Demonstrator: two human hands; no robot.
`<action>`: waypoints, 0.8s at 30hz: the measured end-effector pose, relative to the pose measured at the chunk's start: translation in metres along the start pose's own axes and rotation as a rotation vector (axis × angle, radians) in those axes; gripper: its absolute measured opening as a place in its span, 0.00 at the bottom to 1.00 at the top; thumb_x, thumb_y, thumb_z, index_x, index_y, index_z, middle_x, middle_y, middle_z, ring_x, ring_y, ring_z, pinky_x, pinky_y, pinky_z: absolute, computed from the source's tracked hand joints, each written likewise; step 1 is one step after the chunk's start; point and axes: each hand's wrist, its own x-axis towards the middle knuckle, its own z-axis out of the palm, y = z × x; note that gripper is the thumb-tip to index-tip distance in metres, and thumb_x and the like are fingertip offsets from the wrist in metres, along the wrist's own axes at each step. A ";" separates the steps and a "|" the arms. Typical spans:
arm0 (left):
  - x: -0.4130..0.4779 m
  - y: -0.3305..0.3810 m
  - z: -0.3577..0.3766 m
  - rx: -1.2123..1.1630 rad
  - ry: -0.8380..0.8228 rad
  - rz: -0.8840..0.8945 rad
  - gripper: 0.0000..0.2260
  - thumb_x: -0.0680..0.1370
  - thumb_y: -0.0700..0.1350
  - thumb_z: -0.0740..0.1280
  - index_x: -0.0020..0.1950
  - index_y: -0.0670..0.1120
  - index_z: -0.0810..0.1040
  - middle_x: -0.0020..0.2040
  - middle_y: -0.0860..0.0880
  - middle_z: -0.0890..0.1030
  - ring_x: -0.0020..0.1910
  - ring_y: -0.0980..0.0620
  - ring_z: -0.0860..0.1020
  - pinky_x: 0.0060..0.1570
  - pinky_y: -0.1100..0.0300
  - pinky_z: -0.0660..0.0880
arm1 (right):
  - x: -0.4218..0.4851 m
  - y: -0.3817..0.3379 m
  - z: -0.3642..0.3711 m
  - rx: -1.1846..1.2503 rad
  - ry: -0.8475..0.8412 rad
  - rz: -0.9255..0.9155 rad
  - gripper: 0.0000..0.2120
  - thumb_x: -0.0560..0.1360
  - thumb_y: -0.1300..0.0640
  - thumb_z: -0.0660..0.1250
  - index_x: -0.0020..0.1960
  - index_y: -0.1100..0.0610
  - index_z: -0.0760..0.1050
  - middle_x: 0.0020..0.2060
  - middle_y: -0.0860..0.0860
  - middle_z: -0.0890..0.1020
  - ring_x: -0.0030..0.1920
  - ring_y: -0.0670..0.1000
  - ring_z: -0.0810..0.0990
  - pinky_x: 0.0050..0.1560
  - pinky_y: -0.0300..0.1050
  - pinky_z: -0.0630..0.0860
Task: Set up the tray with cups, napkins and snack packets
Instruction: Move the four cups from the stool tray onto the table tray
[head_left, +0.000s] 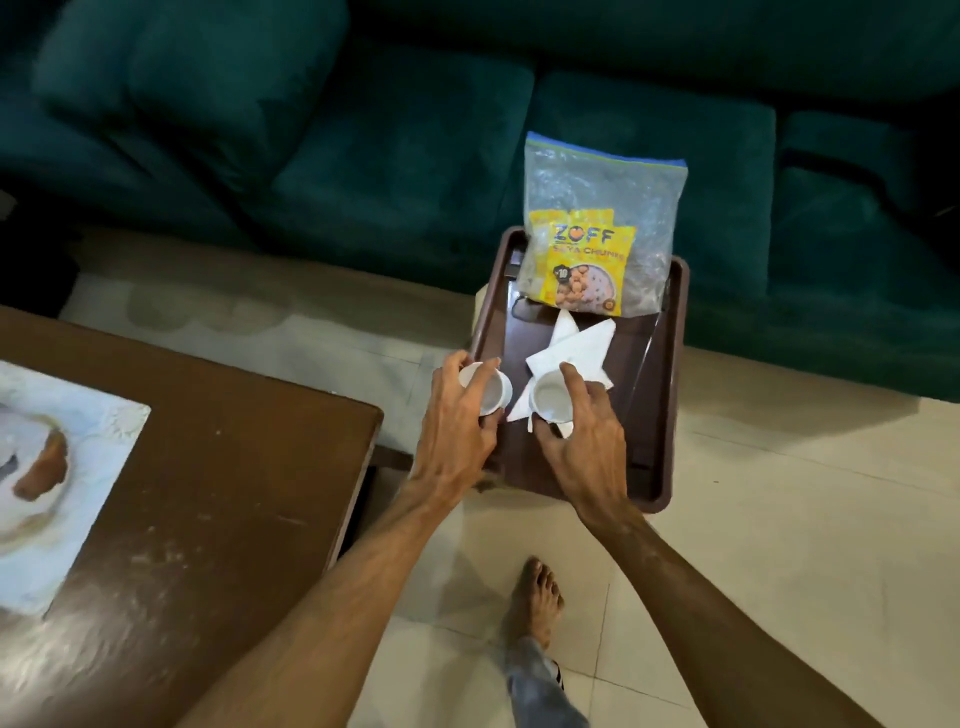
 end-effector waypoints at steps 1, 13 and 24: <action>-0.014 -0.006 -0.014 -0.004 0.022 -0.004 0.26 0.73 0.39 0.76 0.71 0.43 0.76 0.68 0.40 0.71 0.65 0.42 0.73 0.62 0.51 0.77 | -0.011 -0.013 0.002 0.010 0.014 -0.024 0.33 0.71 0.54 0.74 0.74 0.53 0.68 0.63 0.57 0.75 0.57 0.61 0.79 0.51 0.55 0.81; -0.241 -0.161 -0.191 0.035 0.251 -0.147 0.28 0.73 0.43 0.77 0.72 0.49 0.74 0.70 0.46 0.71 0.68 0.48 0.71 0.62 0.56 0.77 | -0.202 -0.197 0.086 -0.006 -0.042 -0.252 0.35 0.67 0.54 0.78 0.72 0.55 0.71 0.59 0.58 0.77 0.53 0.60 0.80 0.49 0.51 0.79; -0.400 -0.307 -0.338 0.064 0.370 -0.411 0.30 0.72 0.42 0.79 0.72 0.51 0.74 0.68 0.48 0.72 0.68 0.48 0.71 0.63 0.50 0.79 | -0.344 -0.368 0.207 0.044 -0.192 -0.410 0.34 0.69 0.49 0.79 0.72 0.52 0.71 0.60 0.56 0.75 0.54 0.57 0.81 0.51 0.52 0.83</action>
